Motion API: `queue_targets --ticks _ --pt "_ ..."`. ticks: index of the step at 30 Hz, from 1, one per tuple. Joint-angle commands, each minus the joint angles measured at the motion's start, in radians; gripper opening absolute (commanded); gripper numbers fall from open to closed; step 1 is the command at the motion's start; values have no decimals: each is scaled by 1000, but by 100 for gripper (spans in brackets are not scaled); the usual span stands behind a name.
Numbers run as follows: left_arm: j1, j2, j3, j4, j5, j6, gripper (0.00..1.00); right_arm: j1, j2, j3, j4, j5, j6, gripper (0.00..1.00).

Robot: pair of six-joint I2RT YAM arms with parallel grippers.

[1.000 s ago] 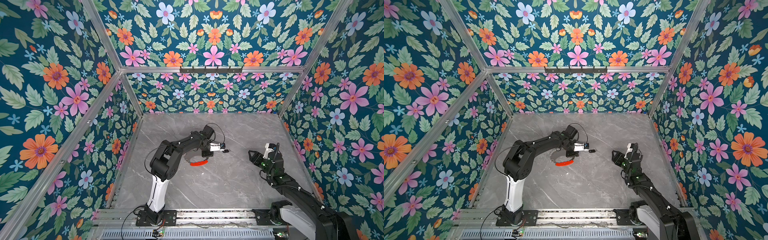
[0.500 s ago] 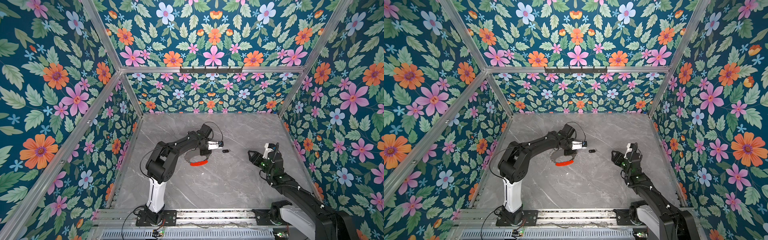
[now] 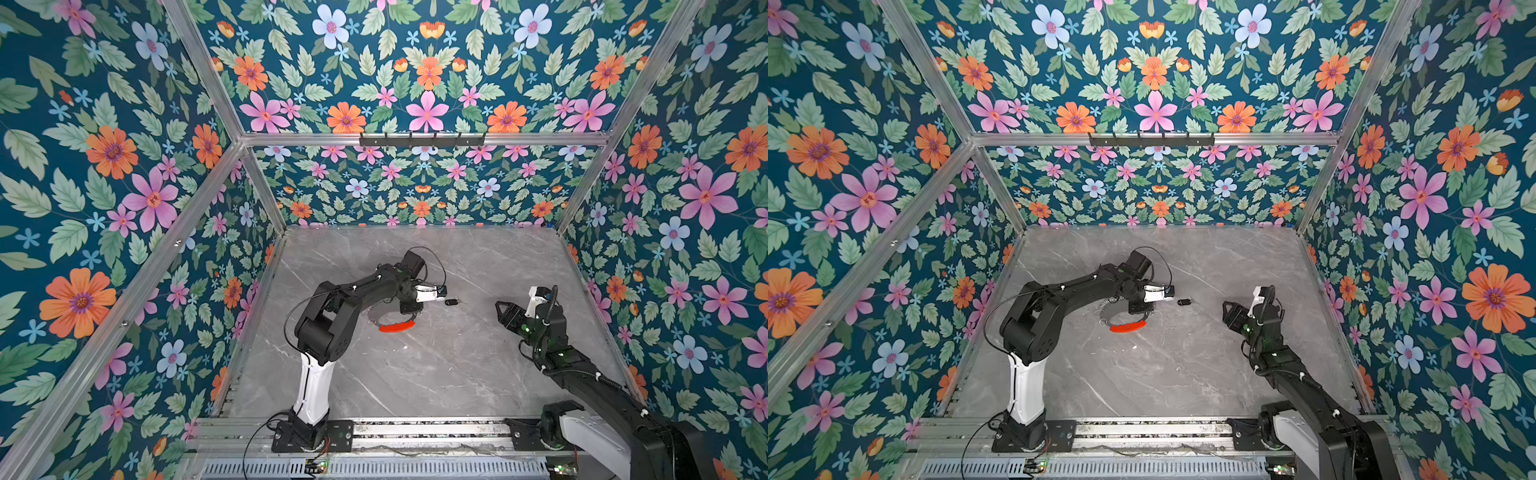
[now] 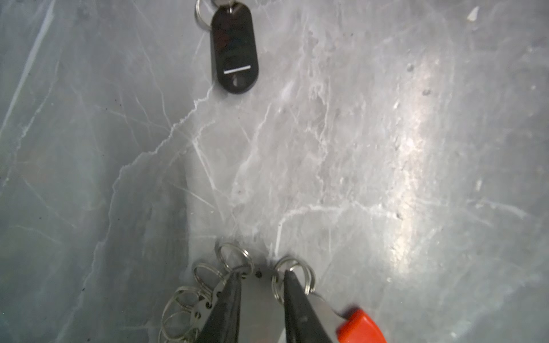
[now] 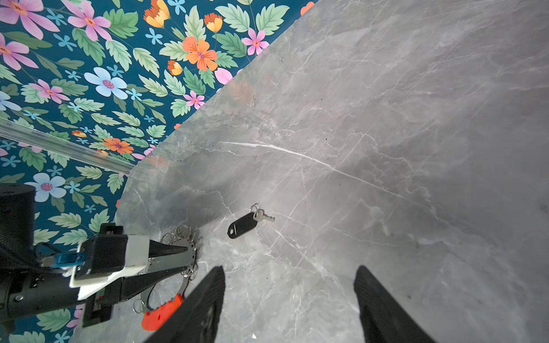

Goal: Put the keys on the keyring
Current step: 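Lift the ring plate with the left gripper off the table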

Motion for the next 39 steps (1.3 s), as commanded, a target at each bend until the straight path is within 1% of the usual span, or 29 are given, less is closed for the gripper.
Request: queue_targets --ticks 1,5,12,19,23,27,30,34,39 --pt "0 -1 6 -16 -7 0 30 0 2 5 32 0 5 70" --pt "3 -21 6 -14 -10 1 33 0 8 7 33 -3 5 70" --pt "3 -46 0 -25 -14 6 34 1 10 10 33 -10 4 70" --pt "1 -43 -5 -48 5 -12 29 0 7 11 31 -11 3 70" --pt "1 -43 -15 -51 2 -9 25 0 7 10 31 -13 5 70" --pt "1 -41 -21 -49 2 -5 25 1 9 11 31 -12 5 70" --pt "1 -32 -22 -43 -5 -7 28 1 9 11 29 -12 3 70" --pt "0 -23 -23 -30 -7 -9 28 0 10 12 29 -12 3 70" --pt "0 -16 -14 -27 -15 -10 26 0 16 13 33 -15 3 70"
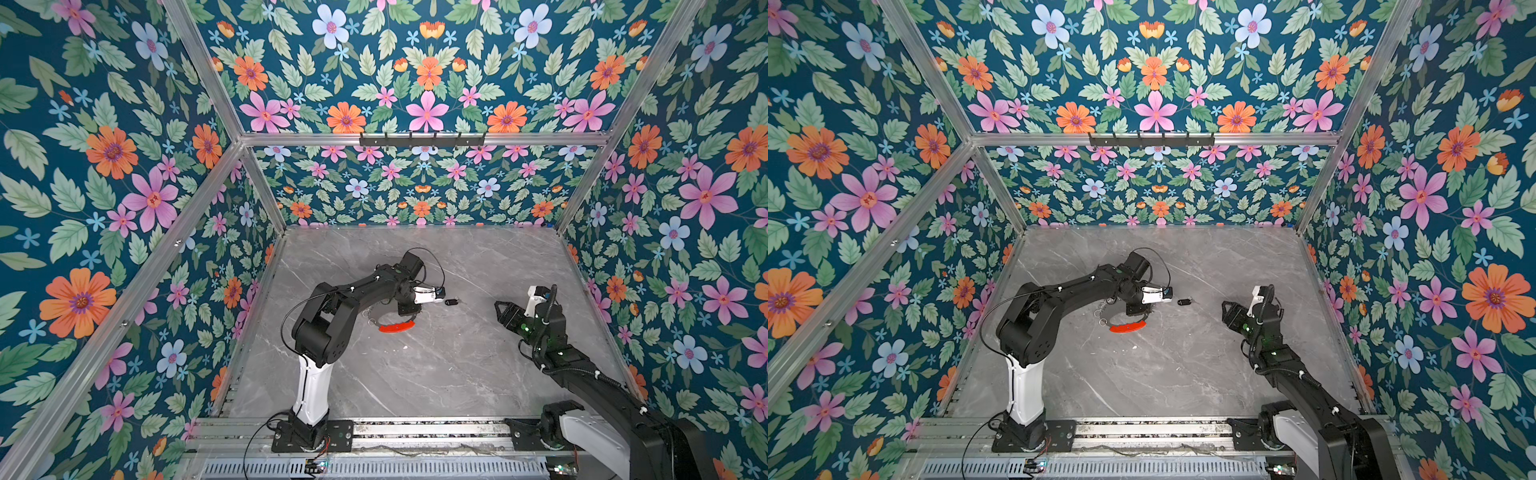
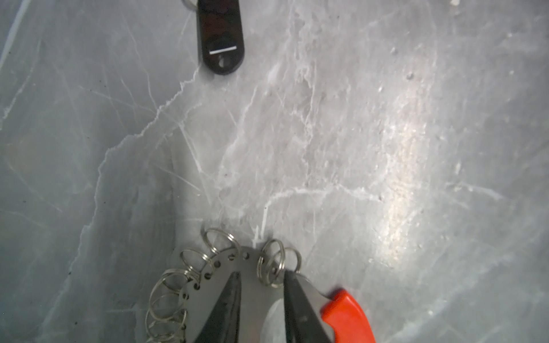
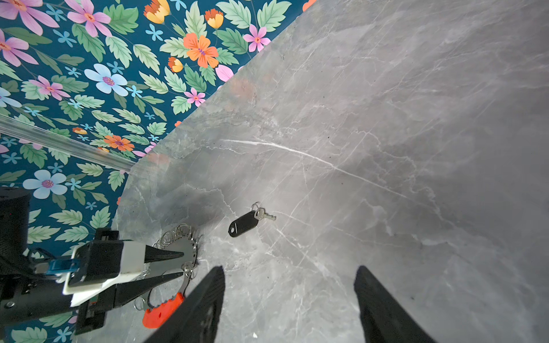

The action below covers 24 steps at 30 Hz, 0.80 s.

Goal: Put the keys on the keyring
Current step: 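Lift the ring plate with the left gripper off the table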

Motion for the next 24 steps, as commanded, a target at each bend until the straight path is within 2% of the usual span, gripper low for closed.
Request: queue_targets --ticks 1,6,15,18,24 --pt "0 7 9 2 -5 1 25 1 2 9 30 -4 7 70" --pt "0 15 16 0 1 2 16 1 3 9 29 -5 5 70" --pt "-1 23 17 -9 10 2 7 0 5 9 30 -5 5 70" --pt "0 21 19 -11 6 4 0 1 5 9 30 -5 5 70" --pt "-1 6 25 -11 -25 2 0 1 6 11 31 -7 6 70"
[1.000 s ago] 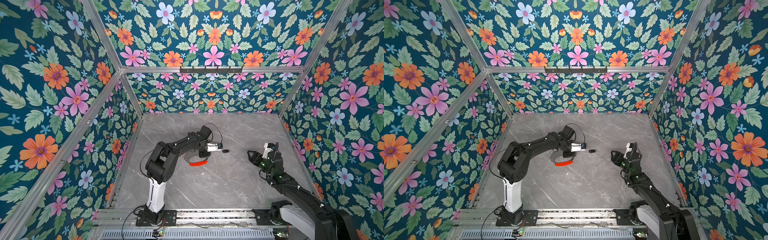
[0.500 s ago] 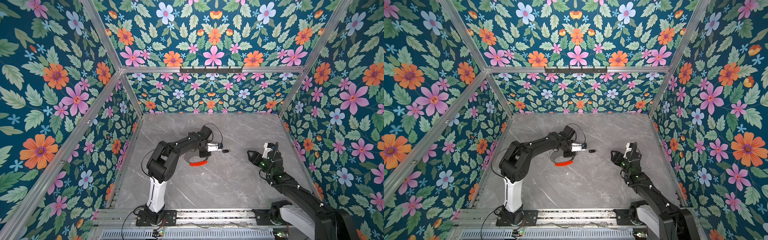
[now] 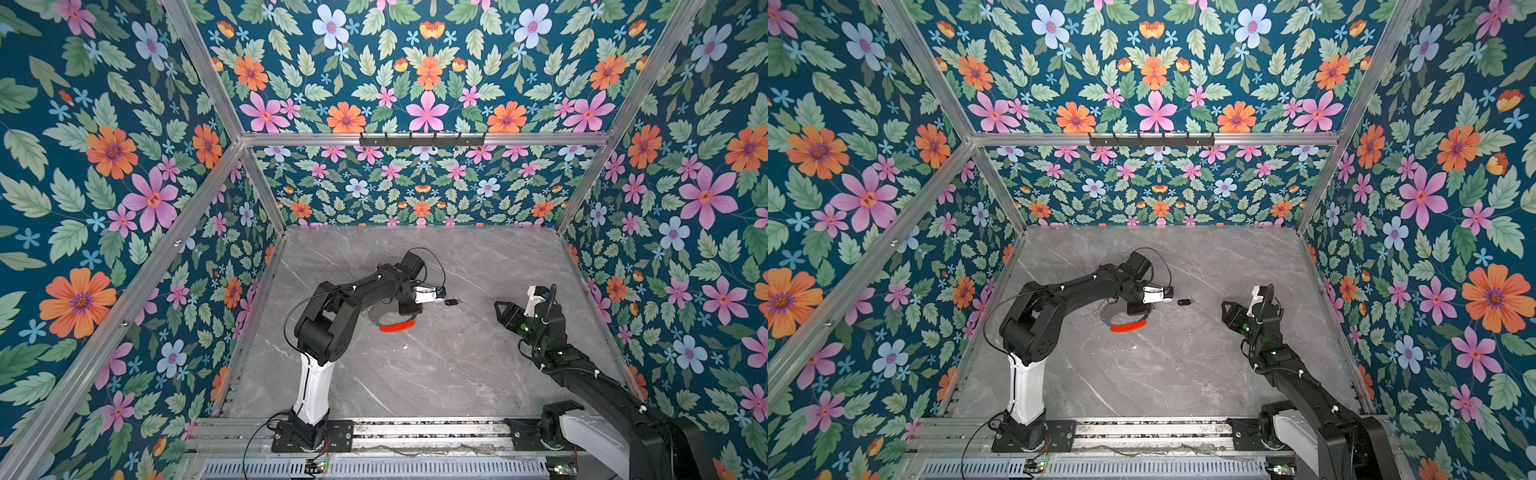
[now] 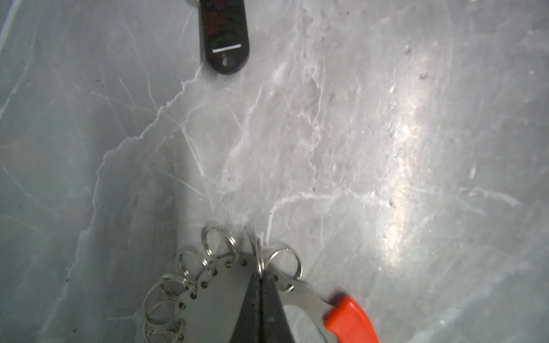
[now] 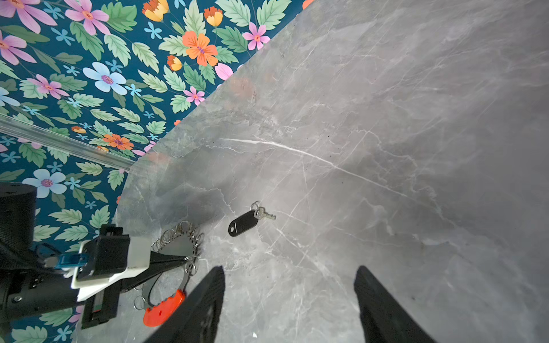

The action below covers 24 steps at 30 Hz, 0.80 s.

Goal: Put the keys on the keyring
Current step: 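Lift the ring plate with the left gripper off the table, then swing the held plate toward the right gripper while the right gripper reaches in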

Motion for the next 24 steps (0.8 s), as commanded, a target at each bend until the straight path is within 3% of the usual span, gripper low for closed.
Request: queue_targets --ticks 1,6,10,15,19,24 --pt "0 -19 5 -5 -20 -1 0 1 0 8 30 -5 5 70" --pt "0 -63 3 -4 -48 -28 0 1 -3 7 31 -5 5 70" --pt "-1 -107 23 -5 -35 -131 0 1 -7 7 28 -4 5 70" --pt "-1 -188 26 20 107 -342 0 1 -27 -3 23 16 13 70" --pt "0 -320 -111 235 280 -562 0 1 -38 0 18 -3 14 70" --pt "-1 -492 -363 626 368 -821 0 1 -60 -1 5 -20 13 70"
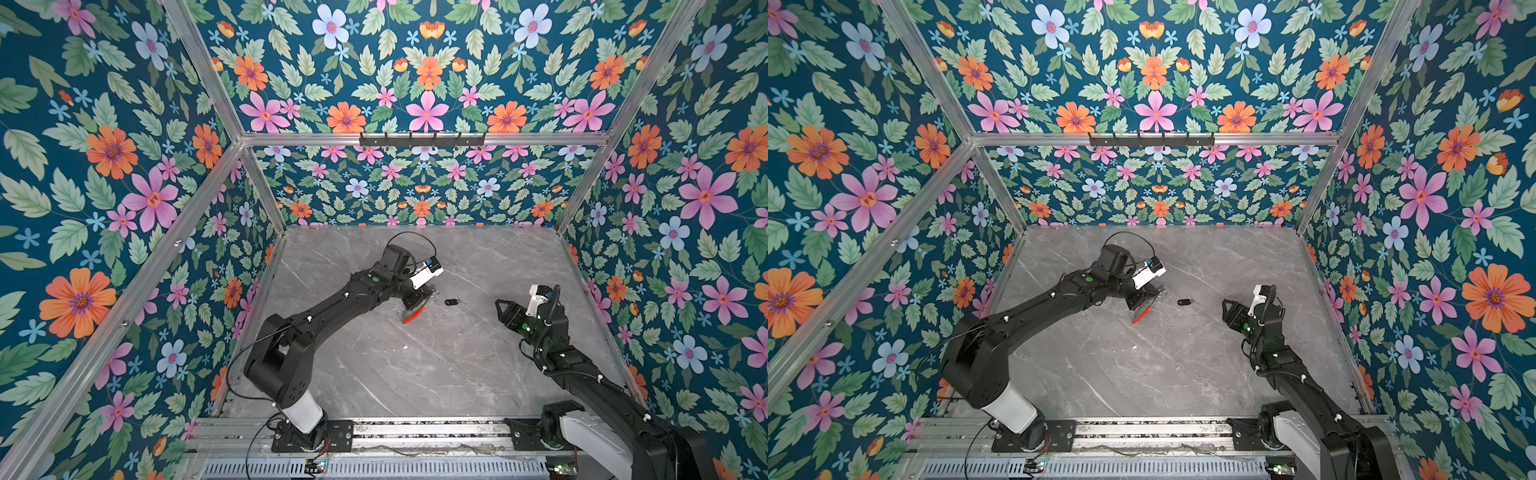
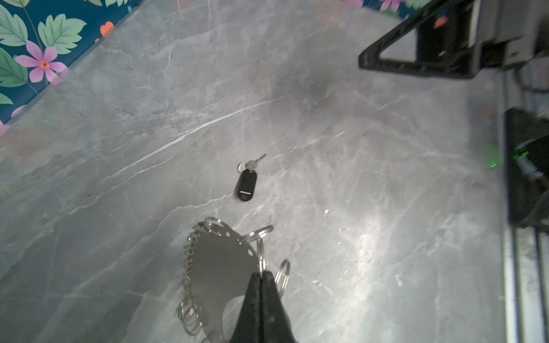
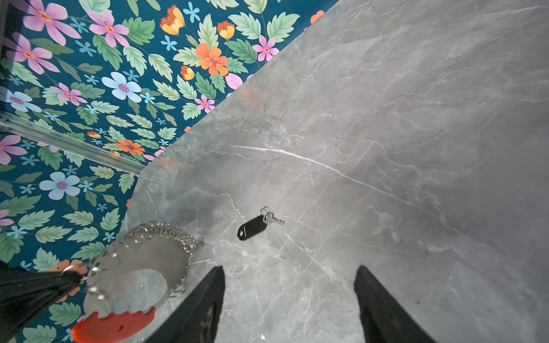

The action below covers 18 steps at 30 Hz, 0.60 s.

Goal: Put the keys on the keyring
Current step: 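Swing the held plate toward the right gripper while the right gripper reaches in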

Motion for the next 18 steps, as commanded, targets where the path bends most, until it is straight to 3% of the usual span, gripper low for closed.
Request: queue_targets --ticks 1,4,7,10,15,18 --pt "-1 -88 -126 365 112 -259 0 1 -12 1 8 -16 12 70" --pt "-5 -156 -222 529 115 -362 0 1 -24 0 -2 -16 7 70" --pt "-13 -189 -231 571 114 -437 0 0 -34 8 -13 -43 1 70" --pt "-19 -209 -185 512 152 -452 0 1 -35 56 -42 -164 -23 70" --pt "-25 -249 -144 351 185 -373 0 0 -15 273 -278 -384 -53 70" --pt "-25 -260 -162 361 204 -385 0 1 -5 364 -368 -500 -37 67"
